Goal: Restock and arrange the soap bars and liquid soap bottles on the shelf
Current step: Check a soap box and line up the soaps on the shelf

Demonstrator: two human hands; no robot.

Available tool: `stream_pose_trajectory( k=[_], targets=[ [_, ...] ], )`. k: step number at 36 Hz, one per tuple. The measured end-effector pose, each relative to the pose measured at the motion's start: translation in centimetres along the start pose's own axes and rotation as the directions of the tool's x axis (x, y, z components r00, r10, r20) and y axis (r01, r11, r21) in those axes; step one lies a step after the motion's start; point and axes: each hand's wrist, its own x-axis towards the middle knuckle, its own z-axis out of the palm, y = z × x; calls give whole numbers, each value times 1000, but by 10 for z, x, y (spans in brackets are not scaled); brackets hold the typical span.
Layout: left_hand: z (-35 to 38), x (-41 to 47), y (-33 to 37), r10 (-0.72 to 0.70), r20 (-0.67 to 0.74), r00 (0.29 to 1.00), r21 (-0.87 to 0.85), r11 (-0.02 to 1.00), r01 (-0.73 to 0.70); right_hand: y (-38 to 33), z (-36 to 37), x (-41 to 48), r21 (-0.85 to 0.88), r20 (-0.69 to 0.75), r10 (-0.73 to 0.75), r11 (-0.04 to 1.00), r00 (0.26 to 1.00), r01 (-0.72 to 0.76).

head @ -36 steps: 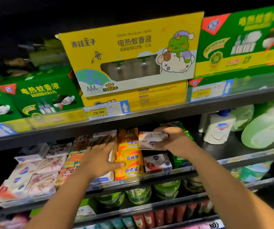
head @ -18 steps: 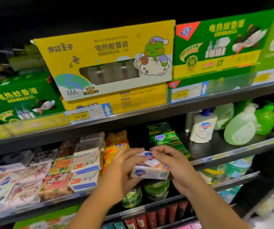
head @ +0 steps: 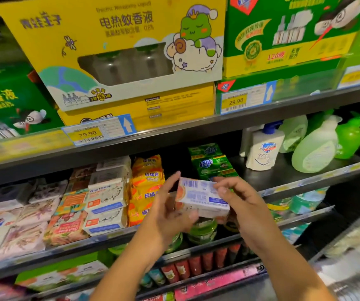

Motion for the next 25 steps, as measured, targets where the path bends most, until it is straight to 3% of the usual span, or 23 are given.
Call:
stream_pose_trajectory(
  k=[2, 4, 7, 10, 12, 17, 21, 25],
  targets=[
    [-7, -3, -3, -11, 128, 992, 235, 972, -20, -1, -4, 1, 158, 9, 71, 985, 997, -72],
    [-11, -5, 0, 10, 99, 995, 422, 905, -51, 0, -11, 2, 252, 105, 102, 960, 989, -126],
    [-14, -5, 3, 82, -41, 996, 463, 885, -54, 8, -22, 5, 253, 314, 89, 952, 945, -174],
    [-15, -3, 4, 176, -123, 977, 528, 845, -86, 9, -22, 7, 134, 291, 62, 985, 955, -105],
    [-15, -4, 5, 194, -130, 972, 483, 869, -109, 6, -18, 9, 51, 276, 37, 997, 960, -53],
    [-16, -9, 3, 80, -93, 992, 162, 985, -64, 6, -5, 15, -17, 208, 27, 1000, 978, -24],
    [-18, -7, 1, 140, -213, 967, 117, 986, -117, 13, 9, 19, 33, 124, 58, 997, 991, -63],
    [-31, -12, -4, 117, -141, 983, 98, 990, -104, 11, 22, 20, 19, 140, 107, 994, 984, -111]
  ],
)
